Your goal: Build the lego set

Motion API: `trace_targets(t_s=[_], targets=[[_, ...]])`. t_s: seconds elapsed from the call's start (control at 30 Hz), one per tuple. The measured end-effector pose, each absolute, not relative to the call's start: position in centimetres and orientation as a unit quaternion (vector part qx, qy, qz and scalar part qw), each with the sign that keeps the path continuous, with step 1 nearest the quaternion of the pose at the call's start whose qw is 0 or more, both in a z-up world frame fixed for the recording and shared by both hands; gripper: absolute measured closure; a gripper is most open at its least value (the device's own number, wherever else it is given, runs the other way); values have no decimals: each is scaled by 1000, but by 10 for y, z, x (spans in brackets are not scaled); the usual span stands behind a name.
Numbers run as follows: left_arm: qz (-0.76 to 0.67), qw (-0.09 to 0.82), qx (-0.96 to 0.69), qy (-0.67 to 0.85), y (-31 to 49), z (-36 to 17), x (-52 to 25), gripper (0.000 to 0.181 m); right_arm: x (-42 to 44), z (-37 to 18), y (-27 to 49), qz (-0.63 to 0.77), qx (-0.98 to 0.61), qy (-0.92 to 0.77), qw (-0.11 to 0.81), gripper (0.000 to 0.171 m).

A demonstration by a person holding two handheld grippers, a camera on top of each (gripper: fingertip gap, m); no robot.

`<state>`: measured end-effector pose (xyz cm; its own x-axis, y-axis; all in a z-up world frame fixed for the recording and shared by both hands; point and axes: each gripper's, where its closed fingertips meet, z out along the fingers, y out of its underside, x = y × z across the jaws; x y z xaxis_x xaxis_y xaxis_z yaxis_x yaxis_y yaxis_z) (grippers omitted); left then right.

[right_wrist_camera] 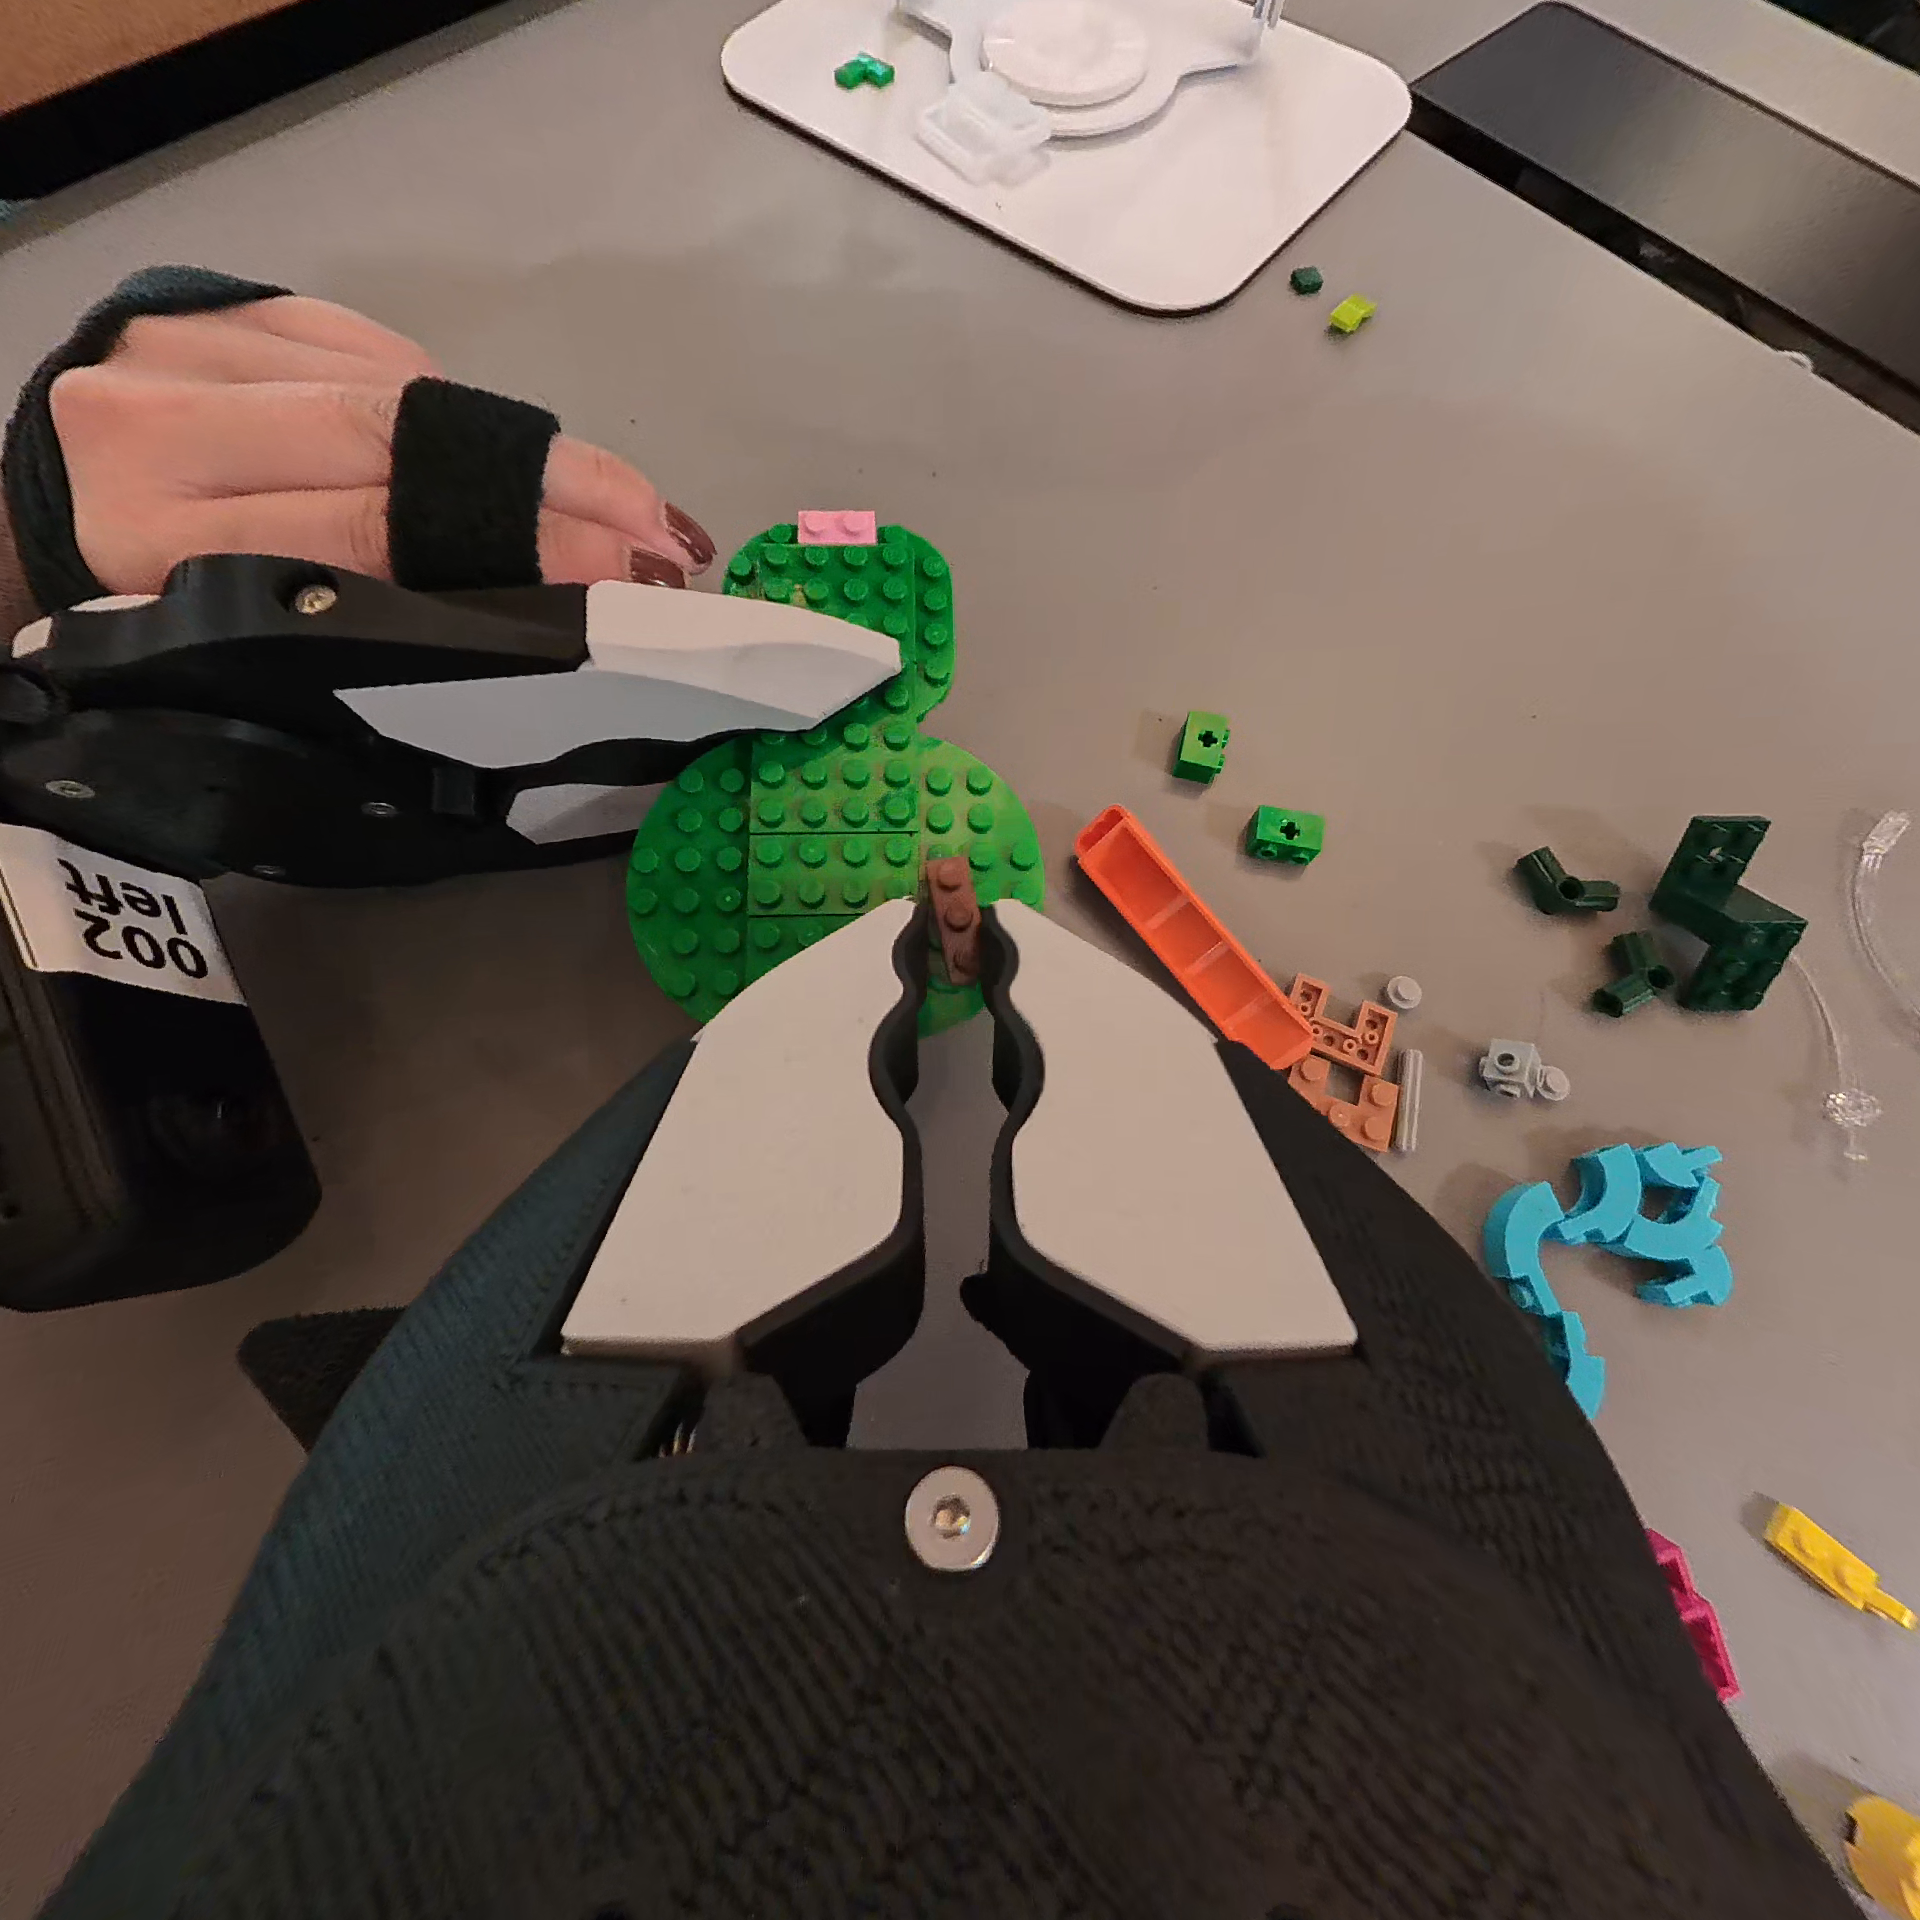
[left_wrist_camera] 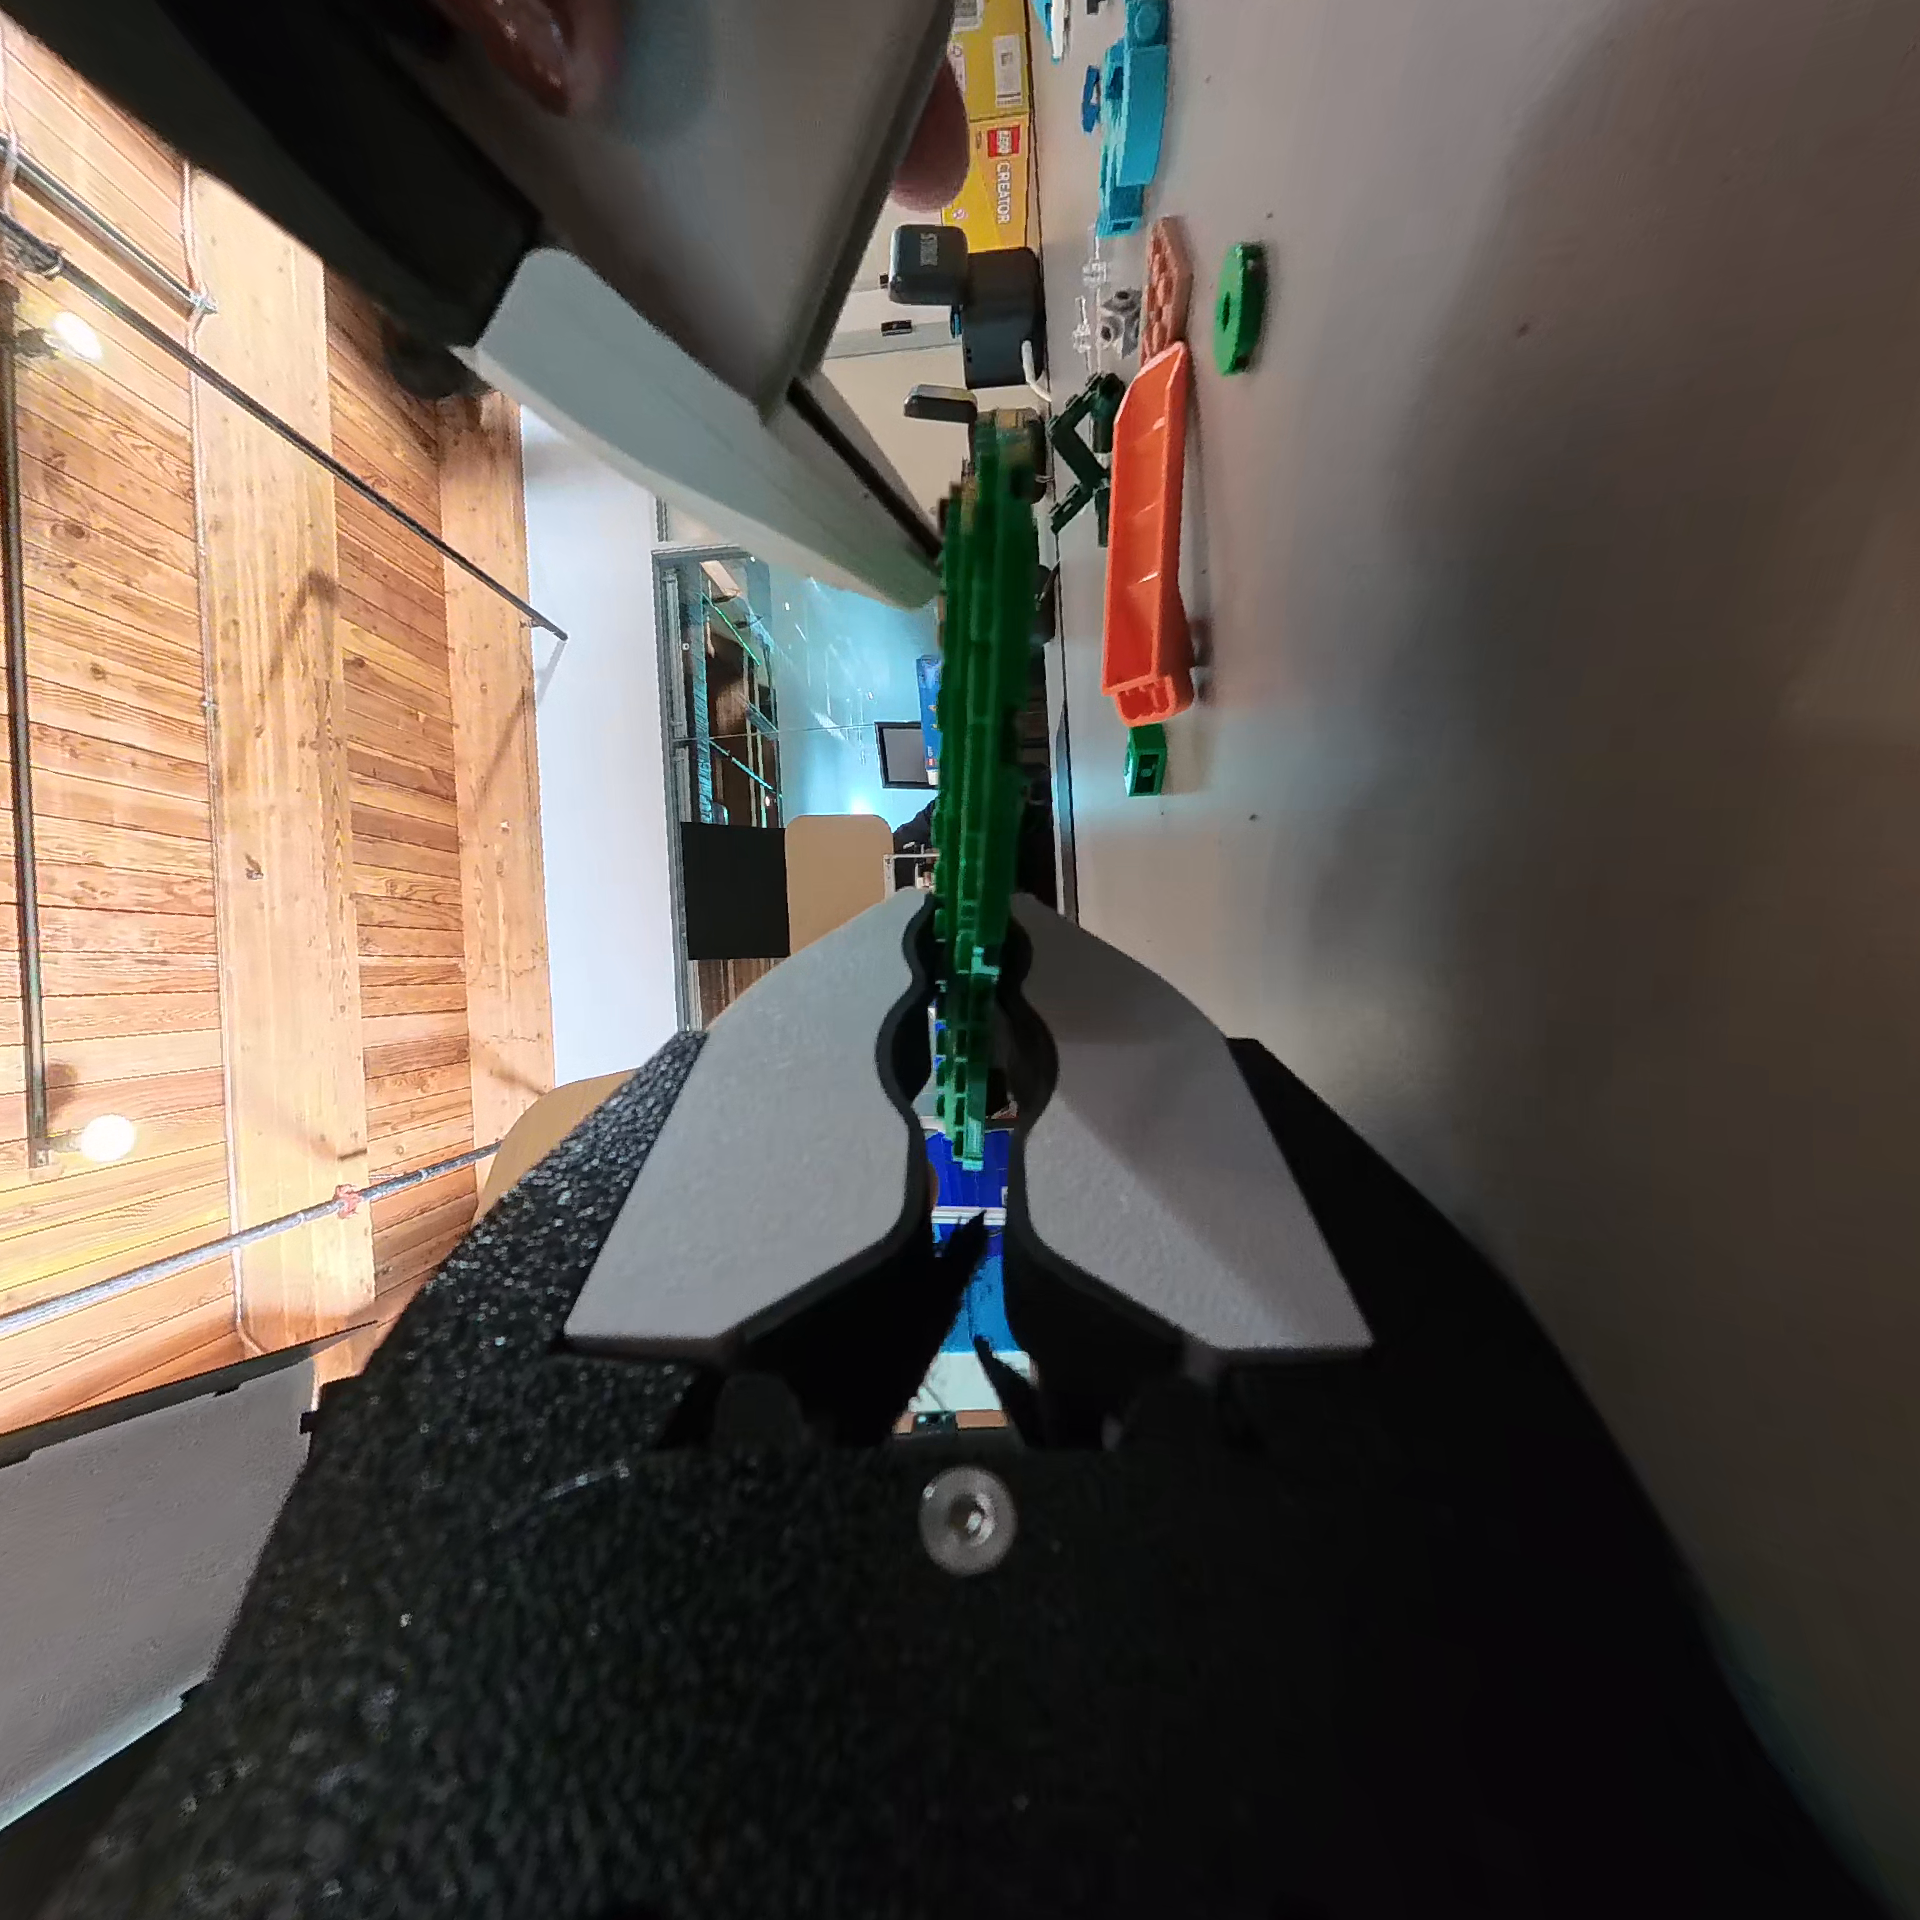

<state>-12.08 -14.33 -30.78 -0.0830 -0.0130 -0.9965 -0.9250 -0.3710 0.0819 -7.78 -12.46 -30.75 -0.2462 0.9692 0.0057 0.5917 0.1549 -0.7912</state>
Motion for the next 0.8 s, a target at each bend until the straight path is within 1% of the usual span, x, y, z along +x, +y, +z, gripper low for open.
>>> trace_targets(t_s=[0.23,0.33,0.4,0.47,0.53,0.6,0.67,0.8], targets=[[603,383,-567,411,-144,-306,-122,173,-79,-299,-125,370,-538,-703,282,160],[589,405,-573,402,-145,-304,-121,173,-80,-274,-125,419,-485,-694,327,157],[574,429,-581,386,-147,-300,-121,173,-74,-261,-129,430,-405,-714,376,153],[556,448,-589,378,-149,-298,-122,173,-61,-263,-135,390,-287,-765,425,139],[551,459,-586,377,-150,-296,-122,173,-53,-267,-139,327,-166,-789,494,137],[542,470,-585,379,-151,-295,-119,173,-53,-263,-143,272,-88,-771,569,136],[533,479,-585,379,-152,-295,-117,173,-54,-264,-148,242,-60,-768,590,134],[517,486,-590,384,-153,-297,-116,173,-52,-271,-154,220,-28,-772,595,133]])
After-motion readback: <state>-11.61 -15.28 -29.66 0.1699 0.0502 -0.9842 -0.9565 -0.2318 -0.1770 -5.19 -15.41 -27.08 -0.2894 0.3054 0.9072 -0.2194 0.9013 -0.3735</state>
